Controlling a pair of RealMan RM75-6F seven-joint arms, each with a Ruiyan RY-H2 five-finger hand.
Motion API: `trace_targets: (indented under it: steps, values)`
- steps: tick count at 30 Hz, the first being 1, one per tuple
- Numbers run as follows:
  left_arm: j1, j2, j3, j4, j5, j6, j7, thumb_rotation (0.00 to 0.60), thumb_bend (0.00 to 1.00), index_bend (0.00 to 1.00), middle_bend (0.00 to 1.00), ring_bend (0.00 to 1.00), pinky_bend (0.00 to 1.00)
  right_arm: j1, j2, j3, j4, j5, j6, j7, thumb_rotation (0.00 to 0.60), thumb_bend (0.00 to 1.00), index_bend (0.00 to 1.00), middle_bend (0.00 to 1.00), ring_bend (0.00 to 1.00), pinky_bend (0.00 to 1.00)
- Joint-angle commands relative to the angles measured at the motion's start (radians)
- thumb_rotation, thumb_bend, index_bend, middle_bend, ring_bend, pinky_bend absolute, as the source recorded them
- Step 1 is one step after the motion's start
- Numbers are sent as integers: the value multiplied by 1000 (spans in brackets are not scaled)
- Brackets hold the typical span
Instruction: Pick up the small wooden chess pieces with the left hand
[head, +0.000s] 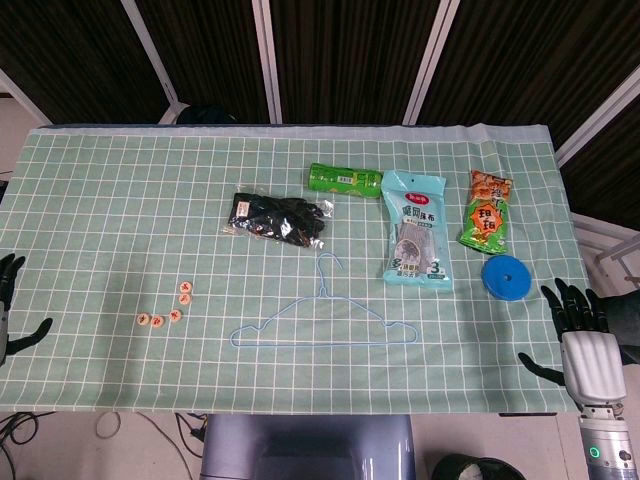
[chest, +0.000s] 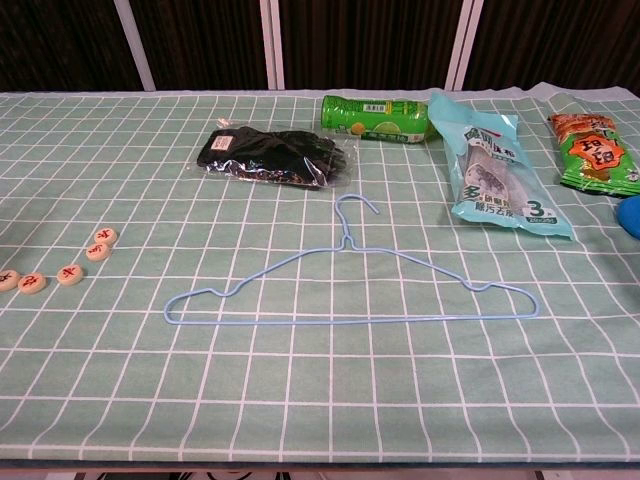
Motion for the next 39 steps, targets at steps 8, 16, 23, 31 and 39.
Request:
trace_targets:
  steps: [8, 16, 23, 31, 39]
  values:
    - [0, 3, 0, -3, -3, -1, 2, 600, 199, 60, 21, 0, 23, -2, 4, 5, -9, 17, -6, -9, 600, 204, 91, 25, 55, 0]
    - [-2, 0, 3, -4, 0, -7, 5, 600, 200, 86, 21, 0, 23, -5, 7, 11, -16, 30, -4, -14, 600, 205, 91, 25, 55, 0]
    - [-11, 0, 18, -21, 25, -24, 1, 600, 199, 175, 21, 0, 23, -8, 8, 18, -24, 46, -3, -12, 600, 205, 91, 25, 55, 0]
    - [-50, -1, 45, -63, 72, -76, 54, 600, 199, 254, 21, 0, 23, -10, 10, 21, -27, 51, -1, -12, 600, 204, 91, 25, 55, 0]
    - [-132, -5, 45, -126, 59, -200, 189, 600, 199, 324, 33, 0, 23, -14, 10, 26, -33, 64, 2, -17, 600, 205, 91, 25, 55, 0]
